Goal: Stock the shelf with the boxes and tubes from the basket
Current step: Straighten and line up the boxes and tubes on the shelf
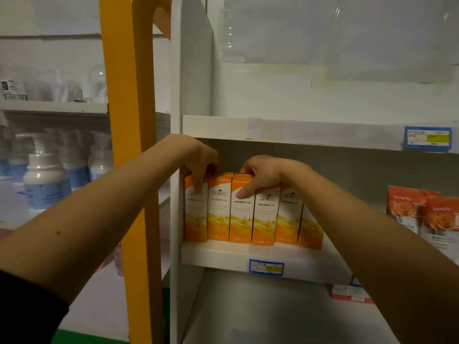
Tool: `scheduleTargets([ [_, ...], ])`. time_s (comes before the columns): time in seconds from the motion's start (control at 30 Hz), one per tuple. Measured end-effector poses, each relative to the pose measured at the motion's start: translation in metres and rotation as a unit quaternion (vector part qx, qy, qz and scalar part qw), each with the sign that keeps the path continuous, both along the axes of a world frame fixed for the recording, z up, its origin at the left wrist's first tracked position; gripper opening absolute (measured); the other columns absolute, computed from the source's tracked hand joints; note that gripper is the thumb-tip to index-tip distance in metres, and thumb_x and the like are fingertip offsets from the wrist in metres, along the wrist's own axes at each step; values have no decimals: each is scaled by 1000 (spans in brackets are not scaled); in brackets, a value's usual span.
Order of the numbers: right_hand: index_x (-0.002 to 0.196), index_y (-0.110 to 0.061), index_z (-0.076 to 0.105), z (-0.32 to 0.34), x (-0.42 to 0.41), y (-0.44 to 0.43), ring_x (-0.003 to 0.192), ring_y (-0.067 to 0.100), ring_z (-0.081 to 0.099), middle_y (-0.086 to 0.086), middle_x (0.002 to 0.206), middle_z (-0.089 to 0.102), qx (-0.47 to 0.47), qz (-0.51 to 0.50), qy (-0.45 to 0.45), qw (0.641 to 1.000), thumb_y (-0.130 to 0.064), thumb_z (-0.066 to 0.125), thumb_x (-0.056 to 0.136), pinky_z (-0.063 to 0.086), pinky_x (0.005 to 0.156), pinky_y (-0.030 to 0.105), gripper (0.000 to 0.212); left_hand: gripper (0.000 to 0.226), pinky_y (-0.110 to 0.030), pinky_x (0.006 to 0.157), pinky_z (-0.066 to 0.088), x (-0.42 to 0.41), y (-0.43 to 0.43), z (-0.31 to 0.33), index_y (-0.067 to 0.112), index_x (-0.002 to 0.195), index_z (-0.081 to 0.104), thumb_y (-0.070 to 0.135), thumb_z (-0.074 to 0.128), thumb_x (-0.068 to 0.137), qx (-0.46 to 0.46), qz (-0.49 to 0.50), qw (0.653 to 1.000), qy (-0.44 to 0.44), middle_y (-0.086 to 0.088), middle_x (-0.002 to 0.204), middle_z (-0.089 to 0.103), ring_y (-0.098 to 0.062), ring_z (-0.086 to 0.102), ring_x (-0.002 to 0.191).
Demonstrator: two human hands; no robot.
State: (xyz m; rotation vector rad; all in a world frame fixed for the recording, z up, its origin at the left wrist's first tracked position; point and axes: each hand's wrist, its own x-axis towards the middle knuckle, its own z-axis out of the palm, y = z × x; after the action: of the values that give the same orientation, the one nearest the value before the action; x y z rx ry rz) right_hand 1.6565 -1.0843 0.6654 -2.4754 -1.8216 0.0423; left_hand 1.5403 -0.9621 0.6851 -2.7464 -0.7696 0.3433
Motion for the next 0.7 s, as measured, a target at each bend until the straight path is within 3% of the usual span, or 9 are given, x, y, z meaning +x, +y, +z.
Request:
scheduleTargets([
  [0.37,130,-19,46,1,1,-1,109,23,57,4,127,56,-11,-20,32,999,-47,71,72,49,96,40,69,68,-43,103,46,2,5,-1,18,136,41,19,72,76,1,0,1000,0,-8,132,52,-29,52,121],
  [0.57,145,-20,23,8,15,-21,132,26,40,1,149,35,-33,-57,46,997,-51,74,67,38,108,44,98,71,-43,101,47,4,7,-2,20,137,40,19,74,74,-5,15,1000,-5,-7,132,51,-30,52,120],
  [0.63,143,-22,27,9,22,-28,126,28,47,1,145,41,-57,-77,46,994,-48,77,64,42,104,46,97,73,-44,100,48,4,7,-2,20,136,39,18,75,73,-16,26,999,-9,-8,133,51,-31,52,120],
  [0.7,134,-23,39,6,28,-31,114,26,57,1,133,53,-64,-79,49,994,-45,78,65,49,97,46,83,74,-45,100,48,5,5,-2,21,137,39,19,75,72,-21,31,999,-10,-8,133,50,-32,52,120],
])
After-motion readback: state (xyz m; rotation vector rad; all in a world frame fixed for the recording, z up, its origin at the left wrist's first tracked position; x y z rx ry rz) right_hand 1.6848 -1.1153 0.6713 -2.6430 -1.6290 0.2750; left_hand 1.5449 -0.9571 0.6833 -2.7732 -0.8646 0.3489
